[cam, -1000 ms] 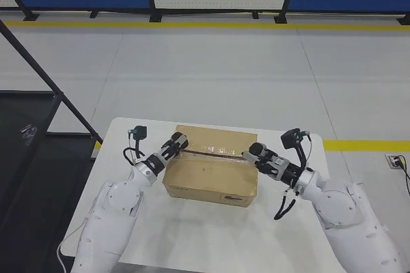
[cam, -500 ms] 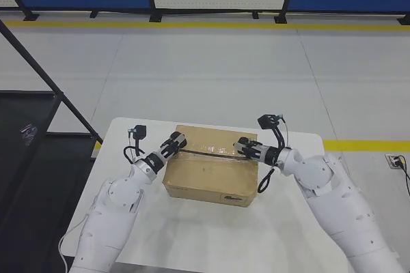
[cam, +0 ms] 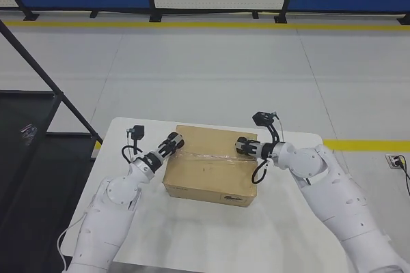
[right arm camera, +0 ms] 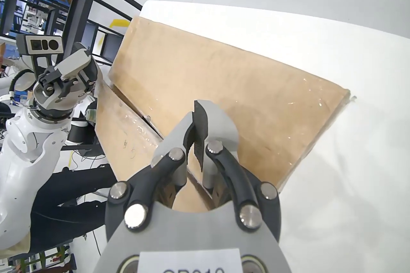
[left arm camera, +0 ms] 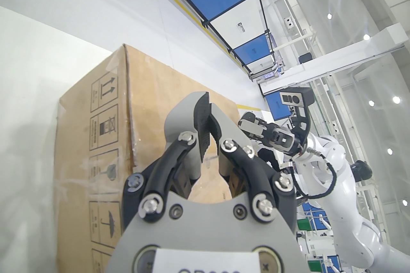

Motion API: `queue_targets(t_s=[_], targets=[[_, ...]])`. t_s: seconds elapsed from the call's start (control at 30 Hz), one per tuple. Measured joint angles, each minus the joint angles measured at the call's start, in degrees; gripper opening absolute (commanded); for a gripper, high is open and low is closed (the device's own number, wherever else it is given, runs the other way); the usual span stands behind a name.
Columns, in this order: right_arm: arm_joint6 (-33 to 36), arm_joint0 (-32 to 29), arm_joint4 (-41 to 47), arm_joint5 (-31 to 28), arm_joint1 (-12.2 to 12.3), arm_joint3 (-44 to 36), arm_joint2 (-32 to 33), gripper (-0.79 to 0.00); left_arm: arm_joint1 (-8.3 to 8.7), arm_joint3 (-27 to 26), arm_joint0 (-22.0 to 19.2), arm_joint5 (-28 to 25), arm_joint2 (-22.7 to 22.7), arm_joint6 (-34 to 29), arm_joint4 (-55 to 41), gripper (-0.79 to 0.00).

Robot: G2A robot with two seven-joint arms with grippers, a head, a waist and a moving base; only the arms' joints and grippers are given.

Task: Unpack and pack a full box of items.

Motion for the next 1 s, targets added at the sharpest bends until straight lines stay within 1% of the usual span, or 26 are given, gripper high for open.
queue_targets(t_s=[0.13, 0.23, 0.43, 0.57, 0.63, 0.77, 0.87, 1.0], targets=[[0.6, 0.0, 1.0, -1.8, -0.1, 0.0, 0.1, -0.785, 0.01, 0.7, -0.2, -0.5, 0.3, -0.3, -0.3, -0.785], [1.0, 0.0, 0.9, -2.3, -0.1, -0.1, 0.1, -0.785, 0.03, -0.3, 0.4, -1.4, 0.3, 0.9, -0.7, -0.785], [1.5, -0.1, 0.7, -2.0, -0.2, 0.0, -0.1, -0.785, 0.25, -5.3, 2.8, -2.7, -0.4, 1.9, -2.1, -0.785], [1.5, -0.1, 0.8, -2.0, -0.3, 0.1, -0.1, -0.785, 0.56, -7.8, 4.0, -1.9, -0.3, -1.2, -2.3, -0.785], [1.5, -0.1, 0.8, -2.2, -0.3, 0.1, -0.1, -0.785, 0.65, -7.7, 4.0, -1.0, 0.0, -2.6, -2.0, -0.785], [1.3, -0.2, 0.4, -3.0, -0.3, -0.1, 0.0, -0.785, 0.56, -5.5, 2.8, 1.8, 1.5, -5.4, -1.7, -0.785], [1.0, -0.7, -0.5, -4.1, -0.2, -0.8, 0.2, -0.785, 0.40, -3.8, 1.5, 3.1, 2.6, -5.7, -1.0, -0.785], [-0.7, -2.0, -1.9, -5.4, 0.2, -2.7, 1.1, -0.785, 0.14, -1.9, 0.2, 3.6, 3.8, -5.1, -0.6, -0.785]])
